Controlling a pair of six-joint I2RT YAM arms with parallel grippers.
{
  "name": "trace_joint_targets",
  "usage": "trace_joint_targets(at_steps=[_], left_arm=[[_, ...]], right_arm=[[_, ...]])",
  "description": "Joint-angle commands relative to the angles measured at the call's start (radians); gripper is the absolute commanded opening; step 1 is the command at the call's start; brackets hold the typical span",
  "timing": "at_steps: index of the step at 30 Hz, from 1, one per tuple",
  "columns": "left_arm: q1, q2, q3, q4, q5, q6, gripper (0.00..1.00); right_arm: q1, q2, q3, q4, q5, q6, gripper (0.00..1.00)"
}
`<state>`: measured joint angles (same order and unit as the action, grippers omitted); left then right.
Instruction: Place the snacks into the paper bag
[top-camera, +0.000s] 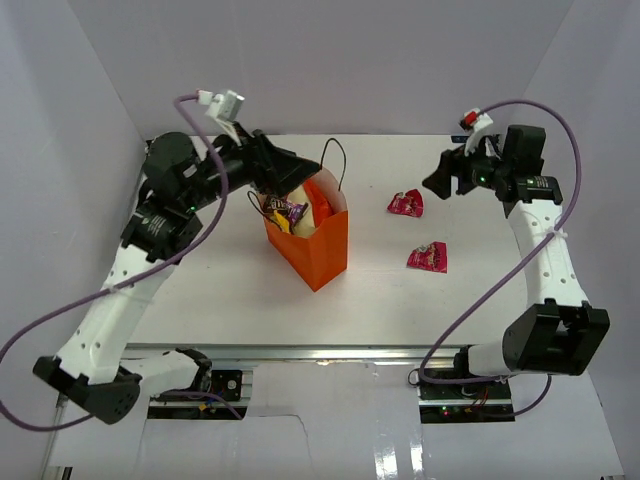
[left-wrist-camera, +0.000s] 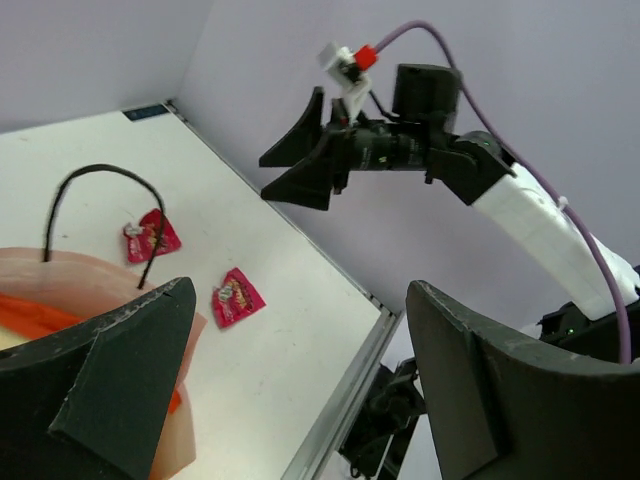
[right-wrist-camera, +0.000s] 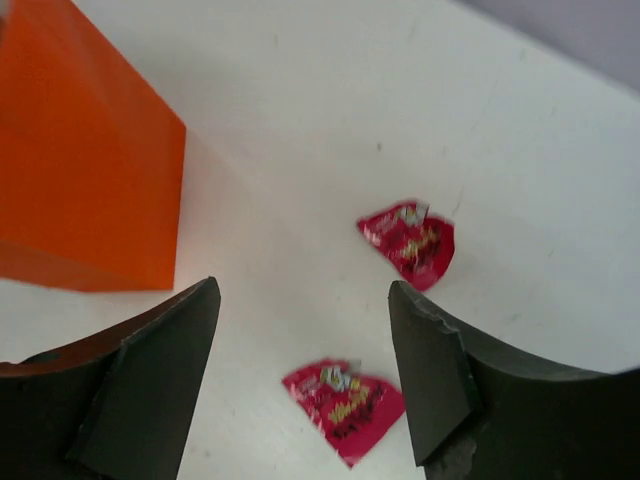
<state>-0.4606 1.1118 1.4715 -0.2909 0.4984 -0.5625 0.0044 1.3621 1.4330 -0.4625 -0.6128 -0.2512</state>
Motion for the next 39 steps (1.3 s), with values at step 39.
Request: trace_joint_targets(at_steps=[39], left_arm=[[-0.477, 0.298, 0.148, -0.008, -0.379, 0.177, 0.97]], right_arm=[[-0.053, 0.606, -0.026, -0.504, 0.07, -1.344, 0.79]])
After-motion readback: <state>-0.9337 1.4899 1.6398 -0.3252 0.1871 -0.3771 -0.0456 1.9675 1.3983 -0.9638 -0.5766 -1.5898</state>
